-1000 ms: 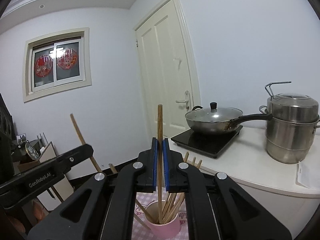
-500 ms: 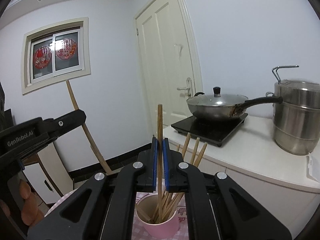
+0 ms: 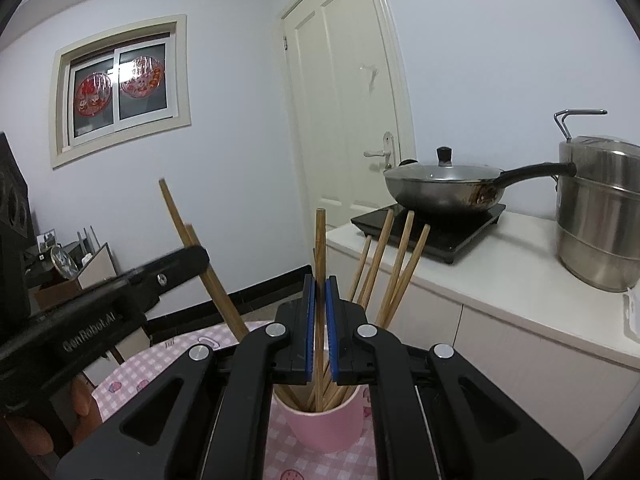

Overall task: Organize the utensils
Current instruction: 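Lift the chopsticks with both grippers and lower them into the pink cup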

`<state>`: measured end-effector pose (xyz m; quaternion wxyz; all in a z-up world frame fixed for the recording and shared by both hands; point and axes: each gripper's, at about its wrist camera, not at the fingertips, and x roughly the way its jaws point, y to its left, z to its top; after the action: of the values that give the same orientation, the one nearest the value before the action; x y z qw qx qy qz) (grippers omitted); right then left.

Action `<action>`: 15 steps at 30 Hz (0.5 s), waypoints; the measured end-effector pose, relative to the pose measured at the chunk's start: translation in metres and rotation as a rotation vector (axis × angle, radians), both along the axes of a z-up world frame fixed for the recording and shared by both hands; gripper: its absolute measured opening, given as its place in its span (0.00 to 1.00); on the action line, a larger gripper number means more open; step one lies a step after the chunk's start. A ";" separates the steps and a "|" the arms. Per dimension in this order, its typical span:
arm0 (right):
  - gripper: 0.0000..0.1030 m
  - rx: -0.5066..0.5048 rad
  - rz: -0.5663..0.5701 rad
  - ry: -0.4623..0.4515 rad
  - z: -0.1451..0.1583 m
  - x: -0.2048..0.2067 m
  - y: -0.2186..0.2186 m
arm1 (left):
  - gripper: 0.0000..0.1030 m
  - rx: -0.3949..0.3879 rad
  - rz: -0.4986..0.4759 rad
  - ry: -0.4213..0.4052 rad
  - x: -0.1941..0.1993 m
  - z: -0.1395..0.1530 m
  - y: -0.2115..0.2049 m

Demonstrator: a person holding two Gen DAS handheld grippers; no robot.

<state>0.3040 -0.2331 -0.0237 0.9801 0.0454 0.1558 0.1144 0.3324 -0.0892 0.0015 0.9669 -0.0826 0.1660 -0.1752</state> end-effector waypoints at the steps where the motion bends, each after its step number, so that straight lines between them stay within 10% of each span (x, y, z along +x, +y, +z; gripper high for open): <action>1: 0.04 0.001 0.001 0.005 -0.002 0.000 0.000 | 0.06 0.006 0.000 -0.001 -0.001 -0.004 0.000; 15: 0.05 -0.024 -0.009 0.025 -0.014 -0.004 -0.001 | 0.07 0.054 -0.034 0.078 -0.002 -0.024 -0.007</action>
<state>0.2996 -0.2338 -0.0373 0.9791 0.0356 0.1690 0.1074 0.3300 -0.0962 -0.0223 0.9584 -0.0606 0.2096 -0.1839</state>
